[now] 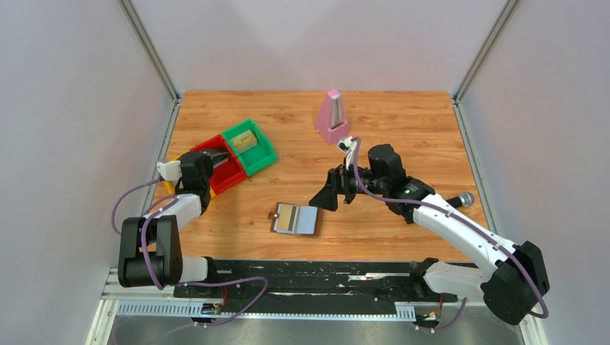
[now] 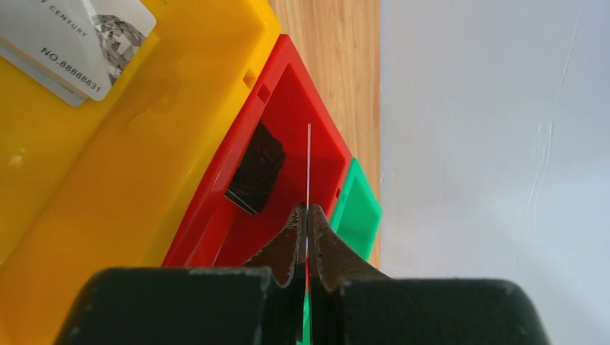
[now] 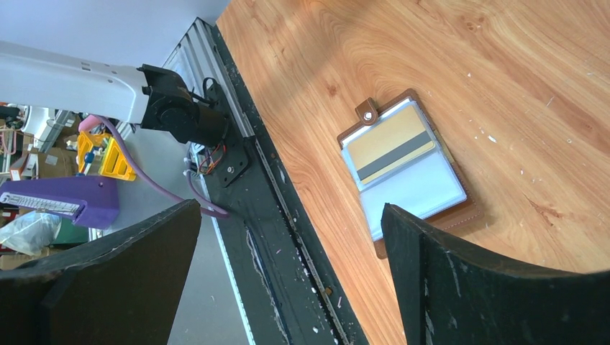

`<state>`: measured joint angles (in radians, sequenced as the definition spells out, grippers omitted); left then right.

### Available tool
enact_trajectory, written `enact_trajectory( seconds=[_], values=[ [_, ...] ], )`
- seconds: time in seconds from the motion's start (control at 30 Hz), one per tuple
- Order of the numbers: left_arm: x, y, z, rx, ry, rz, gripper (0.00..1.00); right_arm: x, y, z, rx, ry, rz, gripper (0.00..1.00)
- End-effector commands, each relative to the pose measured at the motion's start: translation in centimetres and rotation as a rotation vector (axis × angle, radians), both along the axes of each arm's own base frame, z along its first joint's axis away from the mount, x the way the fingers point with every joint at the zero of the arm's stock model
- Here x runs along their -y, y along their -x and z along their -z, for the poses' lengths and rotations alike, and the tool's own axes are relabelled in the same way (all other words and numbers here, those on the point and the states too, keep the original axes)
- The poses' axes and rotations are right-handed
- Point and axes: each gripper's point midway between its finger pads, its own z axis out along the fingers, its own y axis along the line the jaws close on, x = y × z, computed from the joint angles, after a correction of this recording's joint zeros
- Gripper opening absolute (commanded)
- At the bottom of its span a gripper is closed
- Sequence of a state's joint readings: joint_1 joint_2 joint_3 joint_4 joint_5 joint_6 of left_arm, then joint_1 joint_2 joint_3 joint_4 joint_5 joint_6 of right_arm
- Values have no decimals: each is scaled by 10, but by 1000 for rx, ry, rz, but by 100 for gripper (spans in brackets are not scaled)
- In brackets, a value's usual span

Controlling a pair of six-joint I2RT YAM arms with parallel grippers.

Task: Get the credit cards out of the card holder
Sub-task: Place the credit card in the storage box.

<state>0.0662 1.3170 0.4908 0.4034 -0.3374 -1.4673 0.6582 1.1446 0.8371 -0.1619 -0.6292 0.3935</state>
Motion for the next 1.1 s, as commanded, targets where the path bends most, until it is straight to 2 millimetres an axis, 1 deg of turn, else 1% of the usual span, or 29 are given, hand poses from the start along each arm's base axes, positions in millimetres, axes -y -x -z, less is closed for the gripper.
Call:
enact_trajectory(
  seconds=[0.0, 0.17, 0.33, 0.5, 0.77, 1.07],
  values=[
    [-7, -17, -21, 69, -13, -25, 0, -3, -1, -28, 61, -49, -13, 100],
    [-9, -21, -14, 50, -15, -30, 0, -3, -2, -31, 75, -50, -8, 100],
    [-10, -24, -12, 32, -25, -34, 0, -4, -3, -34, 78, -55, -12, 100],
    [-14, -26, -4, 6, -44, -44, 0, -4, -4, -34, 80, -53, -12, 100],
    [-15, -31, 1, -11, -82, -33, 1, -5, -5, -33, 81, -49, -14, 100],
    [-15, -35, 6, -43, -99, -19, 9, -6, -6, -33, 81, -47, -14, 100]
  ],
)
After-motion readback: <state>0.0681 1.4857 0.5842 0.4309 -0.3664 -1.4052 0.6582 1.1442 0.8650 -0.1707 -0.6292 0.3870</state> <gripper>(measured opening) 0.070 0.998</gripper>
